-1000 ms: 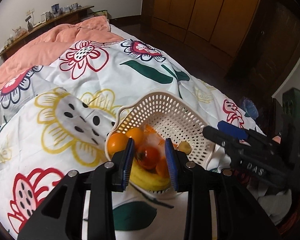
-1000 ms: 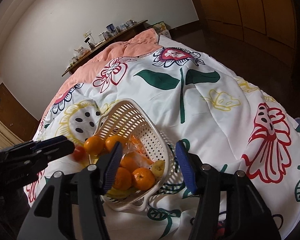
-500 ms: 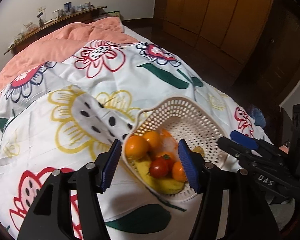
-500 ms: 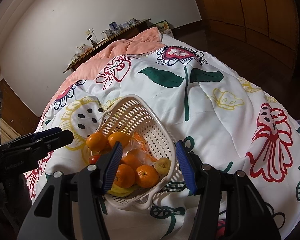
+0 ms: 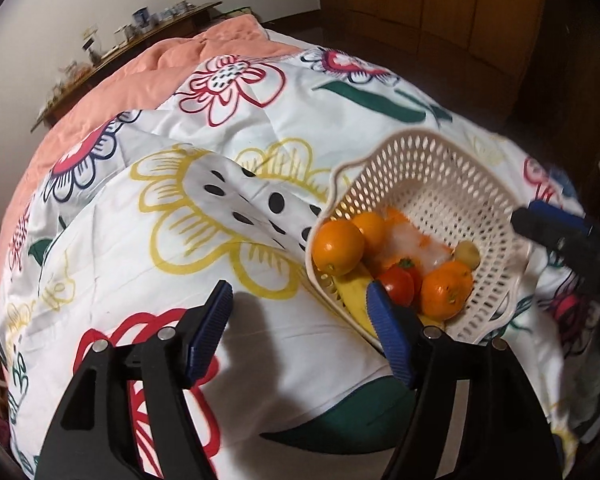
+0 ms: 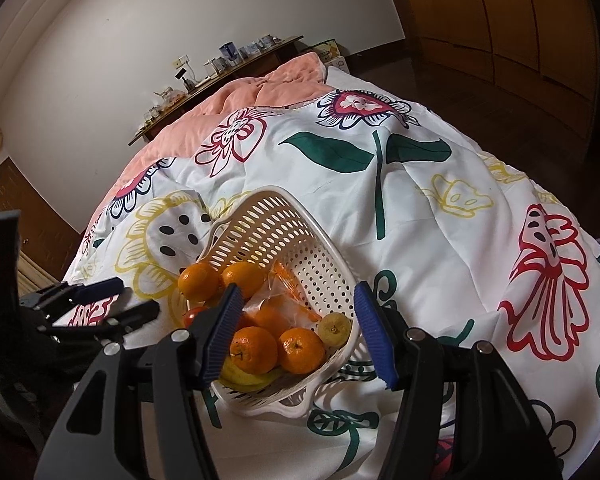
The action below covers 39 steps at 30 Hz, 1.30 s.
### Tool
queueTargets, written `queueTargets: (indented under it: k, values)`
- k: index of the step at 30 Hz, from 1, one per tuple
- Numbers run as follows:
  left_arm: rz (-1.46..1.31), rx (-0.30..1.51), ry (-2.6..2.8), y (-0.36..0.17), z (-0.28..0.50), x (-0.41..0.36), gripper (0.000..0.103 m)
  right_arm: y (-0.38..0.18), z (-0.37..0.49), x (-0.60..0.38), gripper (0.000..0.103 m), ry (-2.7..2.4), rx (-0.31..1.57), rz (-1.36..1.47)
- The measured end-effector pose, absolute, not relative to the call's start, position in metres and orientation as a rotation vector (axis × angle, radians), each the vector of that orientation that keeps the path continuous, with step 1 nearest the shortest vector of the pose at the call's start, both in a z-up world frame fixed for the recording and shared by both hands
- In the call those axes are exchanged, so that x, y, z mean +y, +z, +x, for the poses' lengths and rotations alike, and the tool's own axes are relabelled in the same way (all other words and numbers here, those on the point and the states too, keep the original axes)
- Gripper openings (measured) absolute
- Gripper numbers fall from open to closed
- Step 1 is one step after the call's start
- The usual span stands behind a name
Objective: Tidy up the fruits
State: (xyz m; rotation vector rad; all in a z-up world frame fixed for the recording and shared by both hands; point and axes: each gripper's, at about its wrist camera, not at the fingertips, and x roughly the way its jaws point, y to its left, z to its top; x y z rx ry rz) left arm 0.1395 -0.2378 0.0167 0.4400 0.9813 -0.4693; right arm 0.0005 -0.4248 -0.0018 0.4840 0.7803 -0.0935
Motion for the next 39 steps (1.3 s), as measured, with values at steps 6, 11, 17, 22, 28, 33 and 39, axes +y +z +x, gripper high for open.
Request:
queueTargets:
  k: [6,11,17,22,28,33,39]
  values:
    - [0.554,0.985,-0.468,0.008,0.138,-0.253,0.080,-0.002,0.000,-0.428,0.059,-0.098,0.775,0.495]
    - [0.662,0.984,-0.452,0.000,0.139,-0.269,0.080,0.000,-0.001,-0.428,0.059,-0.096,0.769,0.494]
    - [0.515,0.992,-0.518,0.014,0.153,-0.268,0.080,0.001,-0.001,-0.426,0.059,-0.094,0.772,0.490]
    - [0.361,0.975,-0.564,0.027,0.153,-0.254,0.080,0.002,-0.002,-0.425,0.071,-0.098,0.775,0.485]
    - [0.292,0.982,-0.559,0.034,0.143,-0.241,0.080,0.003,-0.005,-0.417,0.082,-0.087,0.797,0.439]
    - [0.345,0.957,-0.540,0.032,0.122,-0.238,0.082,-0.001,-0.013,-0.402,0.088,-0.079,0.835,0.353]
    - [0.365,0.930,-0.488,0.028,0.108,-0.225,0.083,-0.009,-0.023,-0.383,0.090,-0.065,0.889,0.262]
